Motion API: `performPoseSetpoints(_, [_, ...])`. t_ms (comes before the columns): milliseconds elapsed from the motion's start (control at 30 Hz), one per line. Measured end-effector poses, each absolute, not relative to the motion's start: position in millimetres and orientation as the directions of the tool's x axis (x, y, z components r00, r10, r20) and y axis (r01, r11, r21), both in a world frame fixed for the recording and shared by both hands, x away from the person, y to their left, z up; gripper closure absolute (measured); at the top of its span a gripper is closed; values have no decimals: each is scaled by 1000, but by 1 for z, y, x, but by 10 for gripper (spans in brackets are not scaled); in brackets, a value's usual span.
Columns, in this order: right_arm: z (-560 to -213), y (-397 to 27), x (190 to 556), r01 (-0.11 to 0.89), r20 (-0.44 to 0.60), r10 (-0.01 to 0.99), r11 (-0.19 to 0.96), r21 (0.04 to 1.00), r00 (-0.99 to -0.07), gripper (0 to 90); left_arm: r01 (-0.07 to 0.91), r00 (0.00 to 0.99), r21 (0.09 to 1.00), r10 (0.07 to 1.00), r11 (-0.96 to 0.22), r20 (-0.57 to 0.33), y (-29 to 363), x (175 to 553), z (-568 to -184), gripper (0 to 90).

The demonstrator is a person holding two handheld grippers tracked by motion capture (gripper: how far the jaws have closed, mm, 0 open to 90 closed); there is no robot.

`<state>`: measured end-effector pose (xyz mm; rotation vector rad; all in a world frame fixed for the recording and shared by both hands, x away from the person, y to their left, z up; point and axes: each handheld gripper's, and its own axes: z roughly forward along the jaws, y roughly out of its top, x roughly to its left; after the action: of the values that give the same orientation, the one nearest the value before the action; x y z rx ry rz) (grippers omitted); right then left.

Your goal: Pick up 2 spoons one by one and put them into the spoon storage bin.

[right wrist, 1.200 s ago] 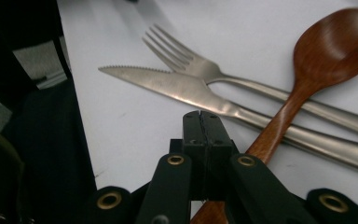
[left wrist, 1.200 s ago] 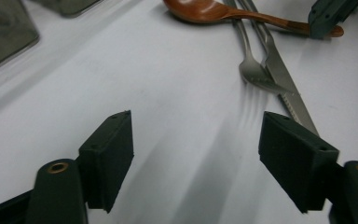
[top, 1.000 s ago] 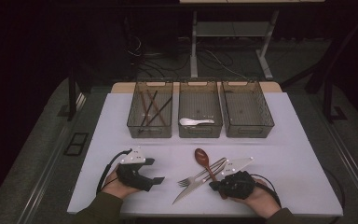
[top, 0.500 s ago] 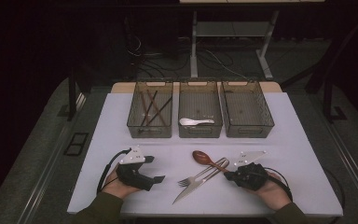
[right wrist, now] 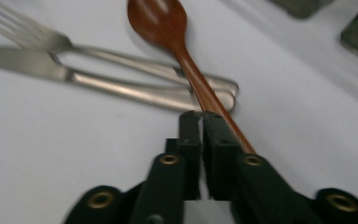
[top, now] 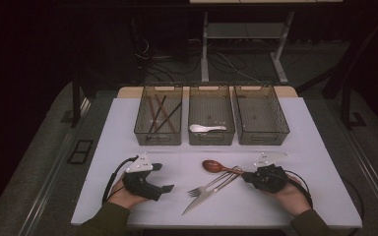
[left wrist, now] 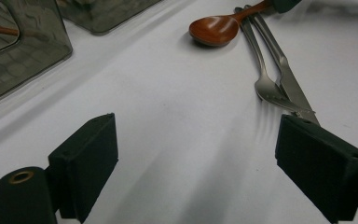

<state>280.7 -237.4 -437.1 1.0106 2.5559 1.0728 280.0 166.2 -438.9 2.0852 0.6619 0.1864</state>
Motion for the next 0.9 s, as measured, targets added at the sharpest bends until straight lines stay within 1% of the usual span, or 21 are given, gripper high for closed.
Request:
performPoseSetpoints(67, [-433, -235, 283, 515, 109, 650, 476, 713, -752, 692, 389, 842, 813, 525, -434, -122, 167, 280, -439, 84])
performPoseSetpoints(100, [-432, -234, 286, 514, 122, 643, 467, 720, -756, 658, 389, 842, 813, 525, -433, -123, 167, 281, -439, 81])
performPoseSetpoints(167, [-429, -232, 291, 513, 144, 632, 451, 730, -761, 592, 393, 839, 812, 530, -431, -126, 166, 281, -440, 43])
performPoseSetpoints(233, [-428, -230, 297, 521, 168, 626, 437, 733, -762, 561, 395, 837, 811, 532, -432, -125, 165, 281, -441, 3])
performPoseSetpoints(333, [-427, -223, 306, 521, 184, 613, 432, 736, -768, 506, 392, 838, 813, 532, -431, -123, 164, 280, -442, 0])
performPoseSetpoints(400, [-427, -216, 312, 518, 186, 605, 437, 735, -774, 486, 392, 838, 815, 531, -427, -125, 164, 280, -442, 0])
performPoseSetpoints(567, [-429, -195, 326, 517, 202, 588, 437, 736, -783, 476, 386, 837, 823, 533, -417, -122, 165, 280, -441, 0])
performPoseSetpoints(700, [-434, -180, 336, 517, 197, 574, 471, 715, -795, 468, 383, 841, 825, 526, -416, -125, 165, 280, -441, 0])
performPoseSetpoints(900, [-443, -169, 343, 518, 194, 564, 500, 693, -803, 467, 379, 848, 826, 515, -417, -128, 164, 281, -442, 0])
